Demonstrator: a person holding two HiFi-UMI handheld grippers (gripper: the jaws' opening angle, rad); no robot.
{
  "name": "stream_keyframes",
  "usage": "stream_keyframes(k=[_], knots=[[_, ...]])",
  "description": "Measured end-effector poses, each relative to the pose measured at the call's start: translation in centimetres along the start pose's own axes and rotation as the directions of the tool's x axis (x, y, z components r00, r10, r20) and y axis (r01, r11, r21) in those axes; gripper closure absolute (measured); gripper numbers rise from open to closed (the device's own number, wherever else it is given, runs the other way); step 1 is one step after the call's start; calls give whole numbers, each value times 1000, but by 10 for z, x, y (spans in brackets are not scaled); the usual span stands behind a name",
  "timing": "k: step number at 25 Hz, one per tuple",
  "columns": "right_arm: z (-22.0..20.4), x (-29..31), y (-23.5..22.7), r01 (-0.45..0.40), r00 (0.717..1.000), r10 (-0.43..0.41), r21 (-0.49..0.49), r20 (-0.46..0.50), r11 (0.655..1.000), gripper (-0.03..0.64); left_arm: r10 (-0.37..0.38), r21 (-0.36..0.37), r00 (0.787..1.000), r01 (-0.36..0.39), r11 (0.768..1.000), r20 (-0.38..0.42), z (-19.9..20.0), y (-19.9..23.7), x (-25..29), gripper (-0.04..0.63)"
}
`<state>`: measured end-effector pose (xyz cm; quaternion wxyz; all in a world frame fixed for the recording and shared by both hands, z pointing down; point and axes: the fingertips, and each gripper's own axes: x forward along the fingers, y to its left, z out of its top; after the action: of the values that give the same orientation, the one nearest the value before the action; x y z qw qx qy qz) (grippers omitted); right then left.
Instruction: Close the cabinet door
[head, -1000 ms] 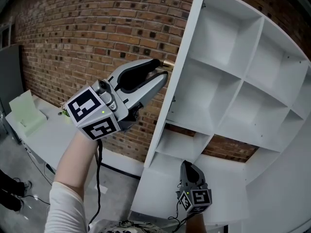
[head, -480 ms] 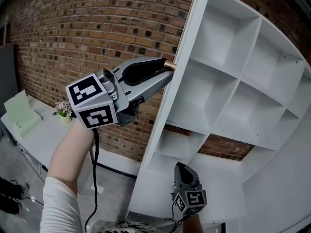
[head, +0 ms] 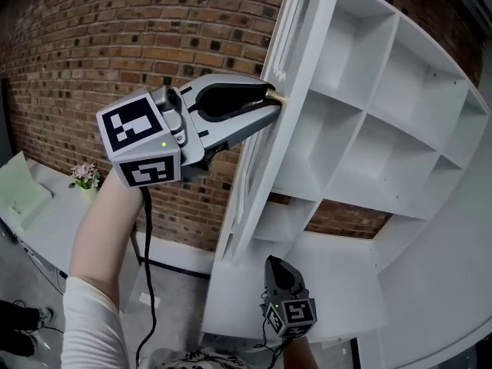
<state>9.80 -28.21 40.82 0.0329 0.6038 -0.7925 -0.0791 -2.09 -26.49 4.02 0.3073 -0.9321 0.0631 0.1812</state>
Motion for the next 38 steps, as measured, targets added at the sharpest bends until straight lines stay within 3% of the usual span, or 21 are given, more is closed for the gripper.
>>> stream_keyframes(k=[6,11,19,23,29,38], knots=[[-13,-11,-10,19,1000,-18,26,-15,999,612,24,-17,1000,-24,1000,4,-3,-7,19,494],[-17,-20,-33,-29,1000,30,130,-1,991,612,51,-1,998,-51,999,-22,-9,-16,41,495],[-5,-32,-88,-39,999,38,99,16,994,612,129,50,991,-127,991,-45,-16,-27,78,500],[-8,-31,-112,-66,998,64,91,21,994,612,158,118,984,-148,982,-83,-25,-33,105,503],[-11,-33,-142,-80,997,78,84,23,993,612,232,194,966,-207,959,-118,-43,-35,145,505],[-4,-34,-204,-85,995,81,77,57,993,612,370,307,904,-298,904,-213,-90,-19,215,505]])
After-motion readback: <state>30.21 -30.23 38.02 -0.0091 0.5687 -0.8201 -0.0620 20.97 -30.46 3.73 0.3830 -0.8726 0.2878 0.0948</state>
